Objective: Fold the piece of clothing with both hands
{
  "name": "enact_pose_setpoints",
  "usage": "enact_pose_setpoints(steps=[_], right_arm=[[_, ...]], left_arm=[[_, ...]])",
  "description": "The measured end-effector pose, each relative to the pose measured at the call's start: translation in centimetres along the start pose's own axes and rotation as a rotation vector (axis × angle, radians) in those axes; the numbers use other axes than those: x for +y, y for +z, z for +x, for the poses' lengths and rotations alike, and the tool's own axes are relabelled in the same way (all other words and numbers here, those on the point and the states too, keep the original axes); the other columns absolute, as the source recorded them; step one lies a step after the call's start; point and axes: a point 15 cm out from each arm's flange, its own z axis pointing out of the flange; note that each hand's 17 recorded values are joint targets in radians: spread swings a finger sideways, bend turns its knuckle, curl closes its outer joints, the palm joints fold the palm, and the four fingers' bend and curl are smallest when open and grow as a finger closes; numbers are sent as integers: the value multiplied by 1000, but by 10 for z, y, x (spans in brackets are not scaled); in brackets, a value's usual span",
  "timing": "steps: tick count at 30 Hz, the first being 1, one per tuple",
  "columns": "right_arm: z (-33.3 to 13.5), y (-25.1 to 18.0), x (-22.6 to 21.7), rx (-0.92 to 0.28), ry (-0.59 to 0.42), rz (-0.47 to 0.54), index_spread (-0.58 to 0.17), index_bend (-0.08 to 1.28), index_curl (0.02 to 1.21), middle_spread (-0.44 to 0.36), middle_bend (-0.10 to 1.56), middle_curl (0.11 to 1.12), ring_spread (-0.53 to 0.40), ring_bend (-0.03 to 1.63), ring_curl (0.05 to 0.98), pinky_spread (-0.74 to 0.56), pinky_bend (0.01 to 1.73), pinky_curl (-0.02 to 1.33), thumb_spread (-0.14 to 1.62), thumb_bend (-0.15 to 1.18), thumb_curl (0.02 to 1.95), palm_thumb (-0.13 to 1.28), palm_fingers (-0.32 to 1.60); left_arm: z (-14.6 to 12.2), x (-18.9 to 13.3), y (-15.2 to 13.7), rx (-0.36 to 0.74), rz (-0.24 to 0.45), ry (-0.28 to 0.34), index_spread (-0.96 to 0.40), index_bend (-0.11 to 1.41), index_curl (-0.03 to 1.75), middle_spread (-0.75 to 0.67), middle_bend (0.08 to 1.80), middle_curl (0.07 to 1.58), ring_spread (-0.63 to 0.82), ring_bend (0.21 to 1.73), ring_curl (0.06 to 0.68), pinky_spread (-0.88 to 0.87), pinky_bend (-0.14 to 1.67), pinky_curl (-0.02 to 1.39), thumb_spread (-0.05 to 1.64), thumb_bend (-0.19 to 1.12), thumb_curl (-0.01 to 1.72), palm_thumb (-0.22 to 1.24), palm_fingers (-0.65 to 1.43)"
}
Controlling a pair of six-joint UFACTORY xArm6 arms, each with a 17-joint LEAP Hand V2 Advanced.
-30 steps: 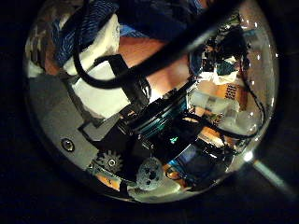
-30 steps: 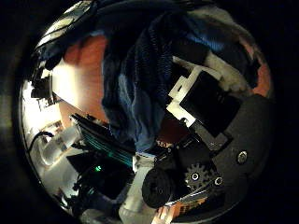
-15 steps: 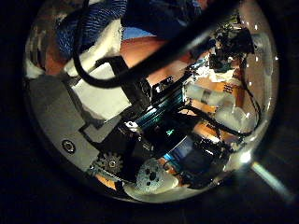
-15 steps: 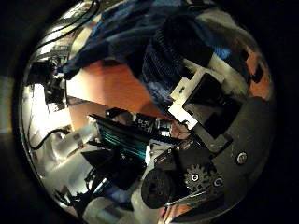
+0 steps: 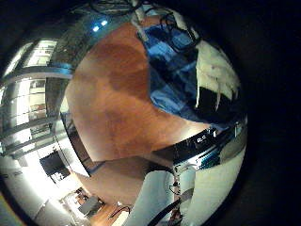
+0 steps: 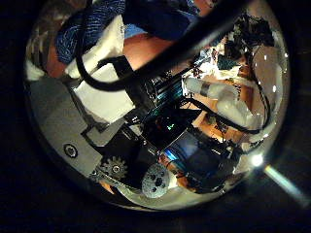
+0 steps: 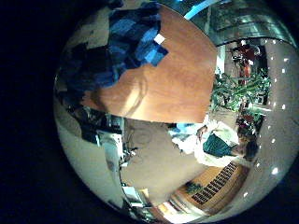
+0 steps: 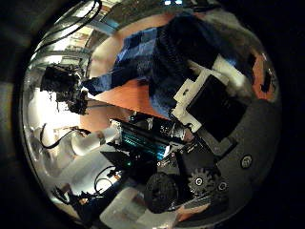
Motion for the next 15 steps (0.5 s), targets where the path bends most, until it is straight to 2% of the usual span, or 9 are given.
enact_pose_setpoints(steps=[3, 7, 11, 15], right_arm=[[7, -15, -24, 7, 2, 16, -350, 910, 942, -166, 1192, 865, -239, 1320, 731, -229, 1277, 786, 1070, -15, 617, 999, 1080], [18, -23, -67, -1, 8, 0, -349, 913, 950, -164, 1196, 861, -238, 1317, 731, -232, 1264, 797, 1063, -14, 622, 998, 1083], [24, -10, -112, -10, 2, -42, -351, 911, 957, -163, 1198, 859, -238, 1318, 732, -232, 1258, 809, 1059, -15, 628, 990, 1079], [19, 20, -156, -15, -31, -95, -353, 909, 964, -163, 1198, 858, -240, 1317, 735, -229, 1255, 821, 1056, -14, 634, 988, 1070]], left_arm=[[-16, -17, -20, -6, 31, -28, -607, 864, 922, -431, 1173, 766, -431, 1324, 510, -652, 993, 791, 1148, -14, 480, 613, 1175], [-39, -56, -33, -5, 27, -54, -606, 868, 918, -428, 1173, 766, -427, 1325, 510, -651, 1002, 788, 1150, -16, 479, 615, 1173], [-57, -95, -22, -13, -7, -75, -605, 874, 921, -426, 1178, 766, -422, 1329, 511, -648, 1000, 789, 1151, -16, 478, 616, 1164], [-69, -131, 5, -15, -47, -91, -606, 880, 924, -427, 1184, 770, -425, 1338, 514, -646, 983, 792, 1152, -16, 478, 616, 1134]])
